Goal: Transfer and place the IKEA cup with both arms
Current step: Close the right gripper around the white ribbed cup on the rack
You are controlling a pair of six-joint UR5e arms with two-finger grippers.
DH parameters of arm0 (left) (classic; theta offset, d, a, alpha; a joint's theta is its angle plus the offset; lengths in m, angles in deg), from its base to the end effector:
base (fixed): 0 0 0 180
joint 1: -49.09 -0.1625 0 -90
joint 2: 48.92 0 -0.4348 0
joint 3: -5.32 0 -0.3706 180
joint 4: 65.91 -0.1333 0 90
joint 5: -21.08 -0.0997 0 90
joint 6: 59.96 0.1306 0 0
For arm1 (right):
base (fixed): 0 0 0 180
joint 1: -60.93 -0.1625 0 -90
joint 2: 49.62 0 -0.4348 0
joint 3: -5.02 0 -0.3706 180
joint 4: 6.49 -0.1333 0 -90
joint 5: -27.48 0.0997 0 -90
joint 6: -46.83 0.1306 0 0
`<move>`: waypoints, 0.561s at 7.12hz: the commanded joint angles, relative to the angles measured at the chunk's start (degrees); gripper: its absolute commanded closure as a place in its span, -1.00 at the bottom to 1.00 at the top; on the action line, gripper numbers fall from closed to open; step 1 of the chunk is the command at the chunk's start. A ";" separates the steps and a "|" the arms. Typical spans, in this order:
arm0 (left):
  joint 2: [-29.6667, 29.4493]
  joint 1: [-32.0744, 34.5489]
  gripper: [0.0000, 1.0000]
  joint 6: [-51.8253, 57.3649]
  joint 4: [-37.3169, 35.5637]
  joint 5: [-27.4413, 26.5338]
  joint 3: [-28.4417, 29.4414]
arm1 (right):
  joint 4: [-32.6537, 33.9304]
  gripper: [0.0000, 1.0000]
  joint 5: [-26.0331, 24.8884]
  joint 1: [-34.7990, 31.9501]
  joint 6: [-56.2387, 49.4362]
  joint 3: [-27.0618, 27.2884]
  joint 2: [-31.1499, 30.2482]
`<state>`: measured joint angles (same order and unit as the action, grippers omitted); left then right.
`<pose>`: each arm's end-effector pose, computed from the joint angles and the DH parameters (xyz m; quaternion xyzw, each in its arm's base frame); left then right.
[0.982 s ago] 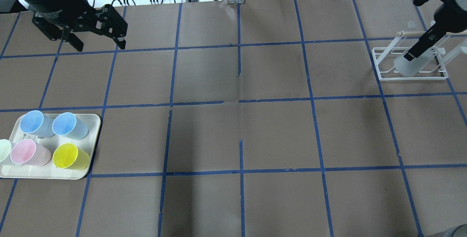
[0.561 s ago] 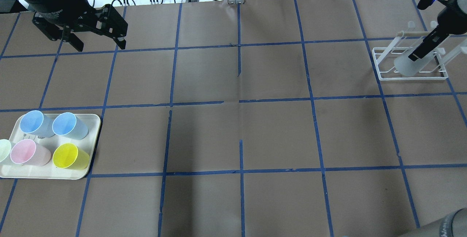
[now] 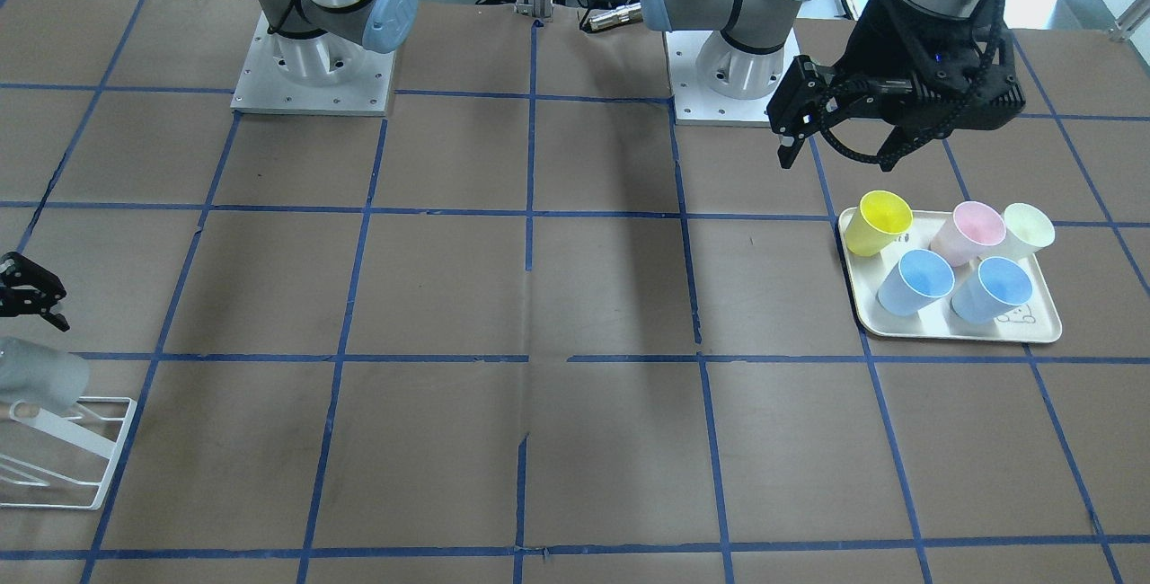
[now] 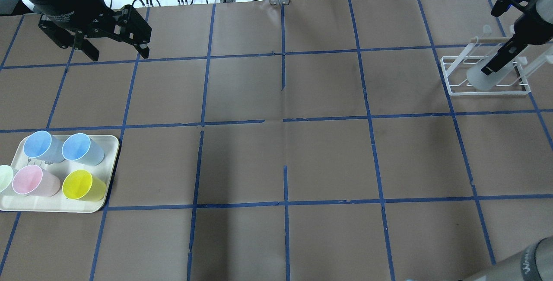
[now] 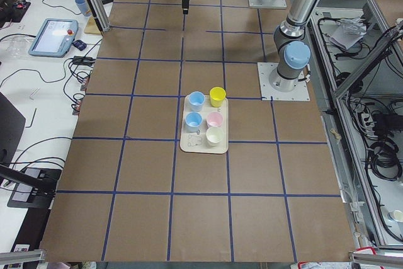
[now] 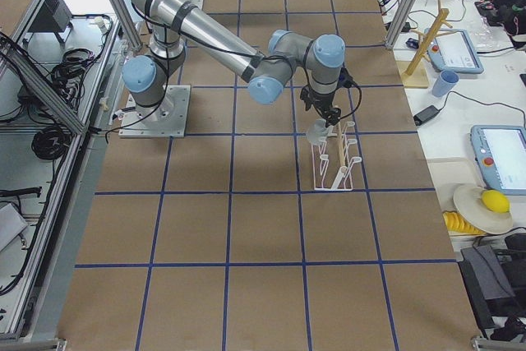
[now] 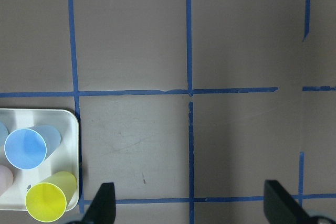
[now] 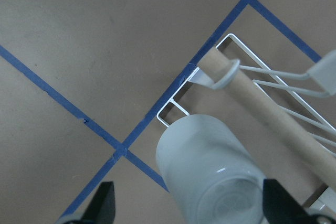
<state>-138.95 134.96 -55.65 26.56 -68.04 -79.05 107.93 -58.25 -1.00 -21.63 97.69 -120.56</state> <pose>-0.1007 -0.4842 0.5085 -0.0018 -0.9996 0.0278 0.0056 -0.1523 -0.5896 0.3108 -0.3457 0.9373 -0.0434 0.0073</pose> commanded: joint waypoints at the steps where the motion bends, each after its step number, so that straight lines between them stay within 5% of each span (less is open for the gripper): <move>1: -0.05 0.00 -1.00 0.00 0.00 0.00 0.00 | 0.97 -1.00 0.03 0.06 0.08 0.14 1.15; 4: -0.05 0.00 -1.00 0.00 0.00 0.00 0.00 | 1.06 -1.00 0.03 0.06 0.08 -0.12 1.24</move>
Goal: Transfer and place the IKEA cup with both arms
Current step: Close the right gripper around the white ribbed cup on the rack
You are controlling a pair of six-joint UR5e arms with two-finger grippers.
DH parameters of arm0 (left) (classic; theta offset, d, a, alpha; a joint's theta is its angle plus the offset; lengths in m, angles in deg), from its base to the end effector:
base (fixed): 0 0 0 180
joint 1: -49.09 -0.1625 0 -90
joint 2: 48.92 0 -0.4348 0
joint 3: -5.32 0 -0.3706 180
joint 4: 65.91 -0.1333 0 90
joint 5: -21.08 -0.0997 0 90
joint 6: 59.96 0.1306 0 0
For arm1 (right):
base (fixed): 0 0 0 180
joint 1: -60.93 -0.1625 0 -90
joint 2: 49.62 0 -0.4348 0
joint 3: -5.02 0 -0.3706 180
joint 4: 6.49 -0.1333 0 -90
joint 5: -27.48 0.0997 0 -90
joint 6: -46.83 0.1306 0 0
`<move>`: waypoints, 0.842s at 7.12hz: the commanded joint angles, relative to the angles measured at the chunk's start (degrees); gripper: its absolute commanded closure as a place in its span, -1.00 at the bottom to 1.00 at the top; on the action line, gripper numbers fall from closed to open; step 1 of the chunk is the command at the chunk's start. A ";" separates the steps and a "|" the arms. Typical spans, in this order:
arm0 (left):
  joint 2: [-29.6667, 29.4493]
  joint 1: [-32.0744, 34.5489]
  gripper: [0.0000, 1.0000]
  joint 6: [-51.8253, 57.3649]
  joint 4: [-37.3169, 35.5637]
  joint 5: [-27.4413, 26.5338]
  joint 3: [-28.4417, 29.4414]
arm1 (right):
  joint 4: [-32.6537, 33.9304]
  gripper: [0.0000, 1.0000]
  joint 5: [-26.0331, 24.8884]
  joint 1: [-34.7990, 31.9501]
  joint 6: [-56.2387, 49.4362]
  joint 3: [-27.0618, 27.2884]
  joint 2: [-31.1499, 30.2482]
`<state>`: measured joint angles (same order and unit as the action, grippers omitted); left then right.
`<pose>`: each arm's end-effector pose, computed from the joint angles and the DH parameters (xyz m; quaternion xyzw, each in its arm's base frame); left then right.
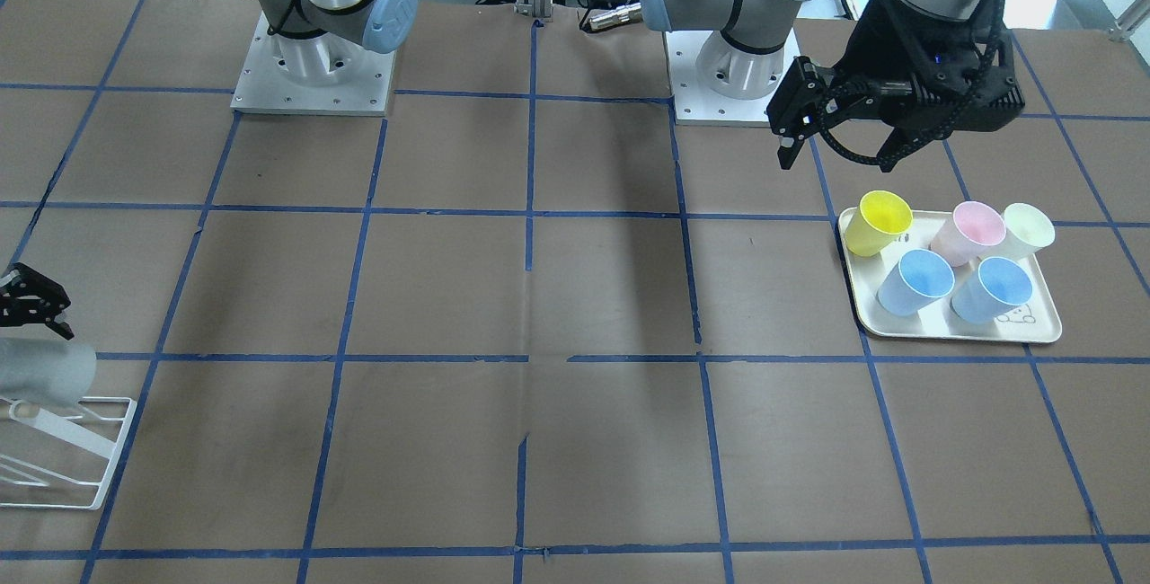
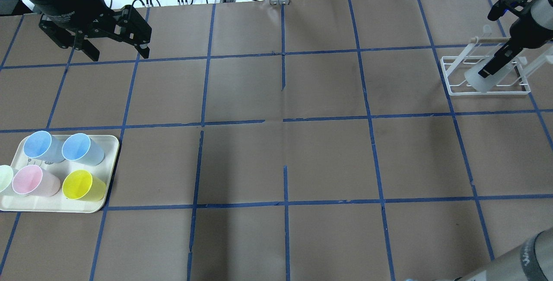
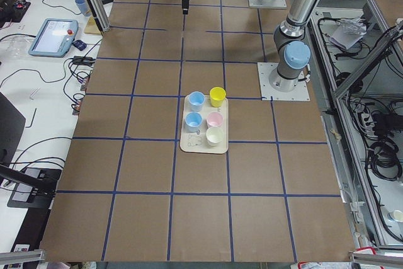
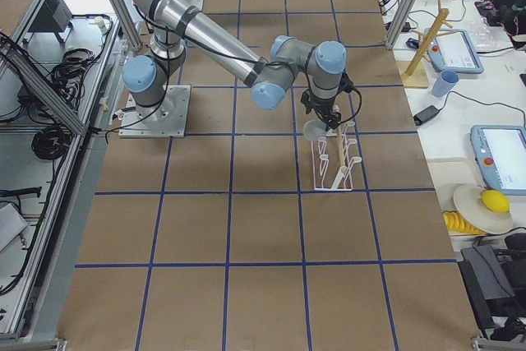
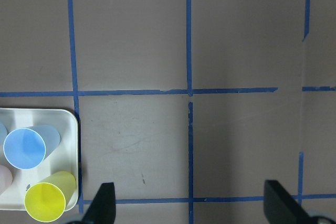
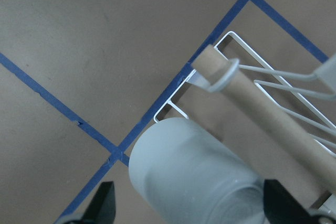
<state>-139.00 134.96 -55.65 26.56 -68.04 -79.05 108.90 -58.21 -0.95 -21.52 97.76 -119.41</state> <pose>-0.1007 -0.4846 0.5081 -0.0018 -0.9996 0.0274 0.0057 -0.1550 -0.5937 0.3002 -0.3443 0.9379 -0.0422 0.0092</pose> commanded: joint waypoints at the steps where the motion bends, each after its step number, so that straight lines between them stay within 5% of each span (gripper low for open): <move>1: 0.00 0.00 -1.00 0.00 0.00 0.00 0.00 | 1.05 -1.00 0.00 0.00 -0.12 -0.45 0.09; 6: 0.00 0.00 -1.00 0.00 0.00 0.00 0.00 | 2.91 -1.00 0.00 0.00 -0.12 -0.37 0.88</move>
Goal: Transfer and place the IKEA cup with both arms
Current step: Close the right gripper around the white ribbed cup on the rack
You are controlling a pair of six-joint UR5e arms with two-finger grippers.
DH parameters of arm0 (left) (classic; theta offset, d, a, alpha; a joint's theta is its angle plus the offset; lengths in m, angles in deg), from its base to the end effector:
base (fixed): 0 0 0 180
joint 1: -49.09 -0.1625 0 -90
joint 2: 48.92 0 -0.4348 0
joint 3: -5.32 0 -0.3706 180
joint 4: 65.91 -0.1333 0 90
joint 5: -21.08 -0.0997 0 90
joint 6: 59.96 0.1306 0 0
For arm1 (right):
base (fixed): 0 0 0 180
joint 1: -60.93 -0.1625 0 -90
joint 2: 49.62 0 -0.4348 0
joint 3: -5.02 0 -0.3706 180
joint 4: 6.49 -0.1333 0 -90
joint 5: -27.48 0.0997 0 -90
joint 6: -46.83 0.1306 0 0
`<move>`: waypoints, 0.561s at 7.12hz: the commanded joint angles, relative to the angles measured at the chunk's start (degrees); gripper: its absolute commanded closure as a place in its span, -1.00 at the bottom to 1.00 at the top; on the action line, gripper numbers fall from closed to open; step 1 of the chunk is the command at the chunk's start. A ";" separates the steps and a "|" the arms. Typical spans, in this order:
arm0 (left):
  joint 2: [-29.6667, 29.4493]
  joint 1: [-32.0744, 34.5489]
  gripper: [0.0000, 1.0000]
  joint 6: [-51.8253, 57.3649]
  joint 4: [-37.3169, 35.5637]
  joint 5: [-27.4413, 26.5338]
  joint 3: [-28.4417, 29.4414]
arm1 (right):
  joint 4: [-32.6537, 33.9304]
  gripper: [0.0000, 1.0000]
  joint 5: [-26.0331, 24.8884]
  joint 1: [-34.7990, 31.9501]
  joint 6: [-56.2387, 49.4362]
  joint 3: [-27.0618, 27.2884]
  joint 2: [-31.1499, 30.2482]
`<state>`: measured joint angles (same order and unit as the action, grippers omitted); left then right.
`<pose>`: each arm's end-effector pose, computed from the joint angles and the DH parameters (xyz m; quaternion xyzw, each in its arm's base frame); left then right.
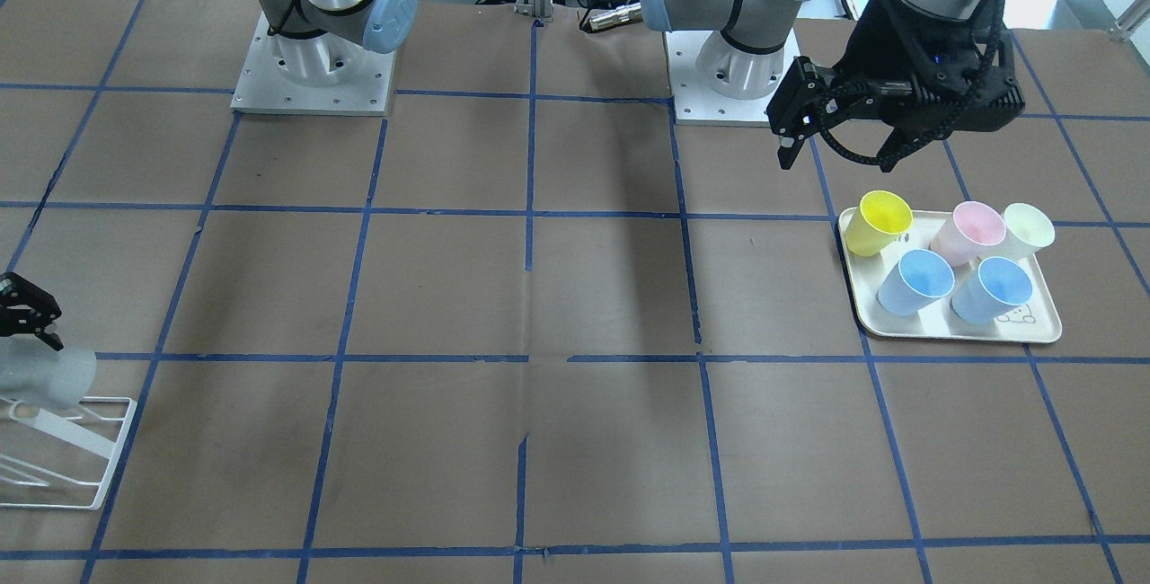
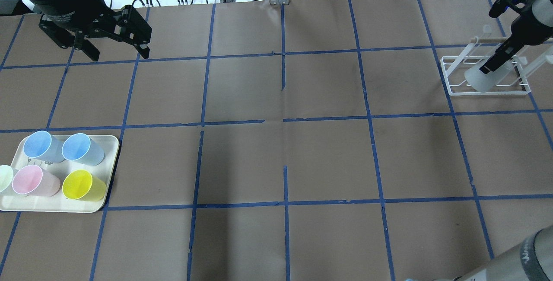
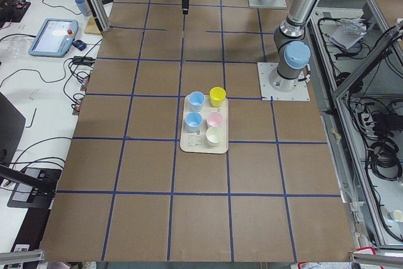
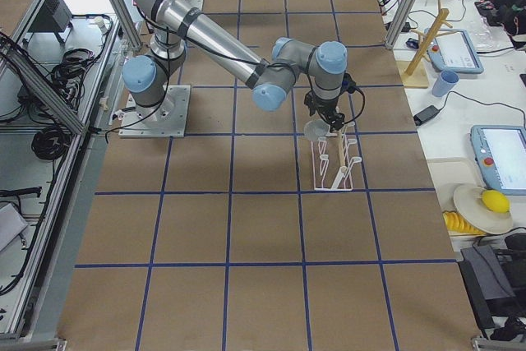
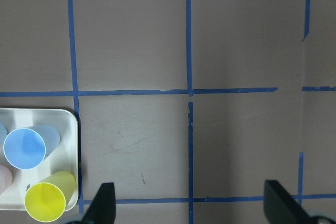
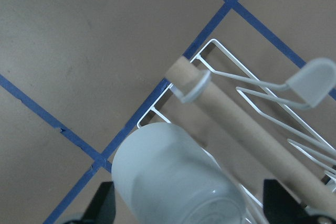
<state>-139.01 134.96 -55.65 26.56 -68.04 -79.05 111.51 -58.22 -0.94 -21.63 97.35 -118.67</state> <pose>-0.1007 -0.4846 0.5080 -0.0018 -0.9996 0.0273 0.0057 -0.1595 -0.6019 0.3005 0.3456 -0.9367 0.0554 0.0058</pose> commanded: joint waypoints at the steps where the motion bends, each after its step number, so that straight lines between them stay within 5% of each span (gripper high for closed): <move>1: 0.00 0.00 -1.00 0.00 -0.09 0.00 0.00 | 0.21 -1.00 0.00 0.00 -0.01 0.04 0.83; 4: 0.00 0.00 -1.00 0.00 0.00 0.00 0.00 | 0.21 -1.00 0.09 0.09 0.17 0.04 1.10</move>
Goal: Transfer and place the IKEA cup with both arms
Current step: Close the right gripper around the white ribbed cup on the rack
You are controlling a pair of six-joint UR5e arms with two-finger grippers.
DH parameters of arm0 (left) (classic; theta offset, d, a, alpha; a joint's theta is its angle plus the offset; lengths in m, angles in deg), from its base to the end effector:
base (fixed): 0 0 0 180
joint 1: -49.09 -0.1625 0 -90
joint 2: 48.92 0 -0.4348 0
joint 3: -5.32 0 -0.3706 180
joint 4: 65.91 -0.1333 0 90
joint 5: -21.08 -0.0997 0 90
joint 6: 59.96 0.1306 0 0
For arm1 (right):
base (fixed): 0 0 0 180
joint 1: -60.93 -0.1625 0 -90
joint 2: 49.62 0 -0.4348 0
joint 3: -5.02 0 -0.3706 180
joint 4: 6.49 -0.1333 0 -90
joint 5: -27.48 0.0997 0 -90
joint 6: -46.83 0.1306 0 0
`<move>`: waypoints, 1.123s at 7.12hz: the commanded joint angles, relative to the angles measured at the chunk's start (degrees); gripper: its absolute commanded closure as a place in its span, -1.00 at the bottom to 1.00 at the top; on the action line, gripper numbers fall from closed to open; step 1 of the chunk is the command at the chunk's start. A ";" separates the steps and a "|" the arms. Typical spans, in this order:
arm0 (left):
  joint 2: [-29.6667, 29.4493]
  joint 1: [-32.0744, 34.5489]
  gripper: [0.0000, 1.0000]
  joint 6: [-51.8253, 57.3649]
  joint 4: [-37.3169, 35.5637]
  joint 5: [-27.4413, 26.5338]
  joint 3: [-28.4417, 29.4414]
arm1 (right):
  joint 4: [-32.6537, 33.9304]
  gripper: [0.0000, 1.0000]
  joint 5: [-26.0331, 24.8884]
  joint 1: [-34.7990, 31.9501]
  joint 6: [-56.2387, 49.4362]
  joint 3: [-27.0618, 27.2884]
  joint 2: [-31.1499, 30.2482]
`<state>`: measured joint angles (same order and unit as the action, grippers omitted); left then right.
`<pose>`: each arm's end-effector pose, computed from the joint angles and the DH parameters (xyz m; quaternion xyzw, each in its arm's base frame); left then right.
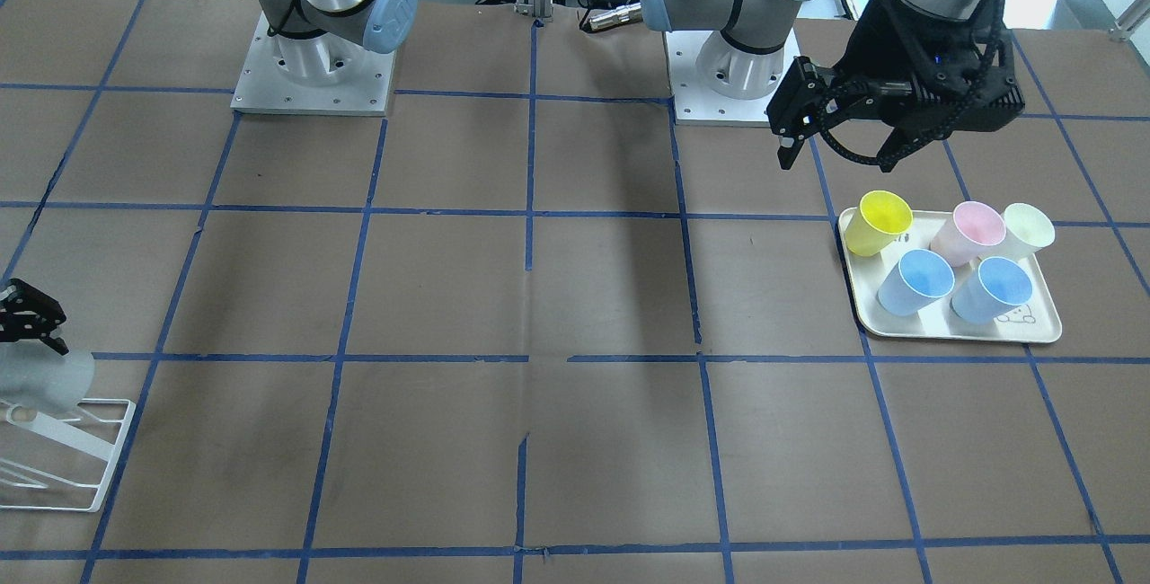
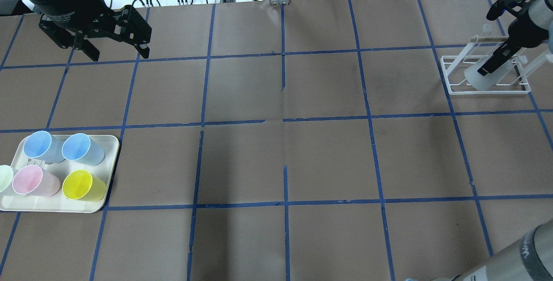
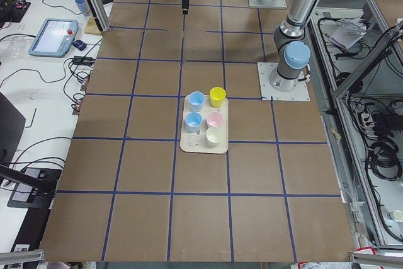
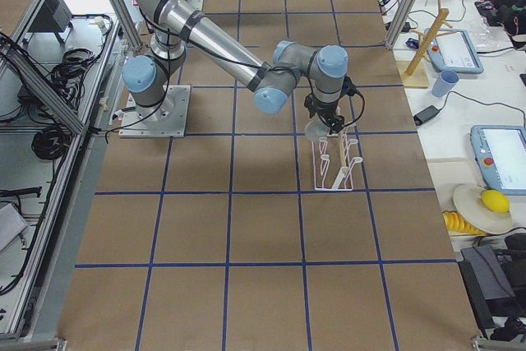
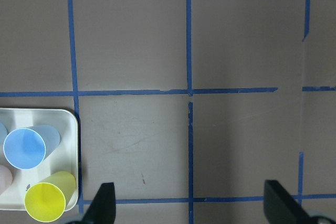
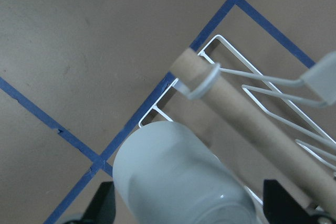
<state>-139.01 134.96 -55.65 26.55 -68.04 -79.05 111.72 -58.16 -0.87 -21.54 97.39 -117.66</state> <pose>-0.1007 -0.4846 0.5080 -0.0018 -0.9996 0.0274 0.0057 -0.1614 -0.6040 0.2899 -0.3442 0.9375 -0.0509 0.0000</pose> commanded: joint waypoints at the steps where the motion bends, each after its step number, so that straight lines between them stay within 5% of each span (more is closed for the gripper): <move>1: 0.00 0.00 -1.00 0.00 0.01 0.00 0.00 | -0.17 -0.98 0.29 -0.07 0.25 0.00 0.01; 3: 0.00 0.00 -1.00 0.00 0.01 0.00 0.00 | -0.44 -0.85 1.88 -0.07 0.34 0.00 -0.08; 8: 0.00 0.00 -1.00 0.00 0.01 0.00 0.00 | 0.00 -0.91 1.17 1.24 -0.36 0.18 0.01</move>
<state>-139.01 134.96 -55.65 26.56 -68.04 -79.05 111.72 -56.93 -0.11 -21.81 97.54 -117.71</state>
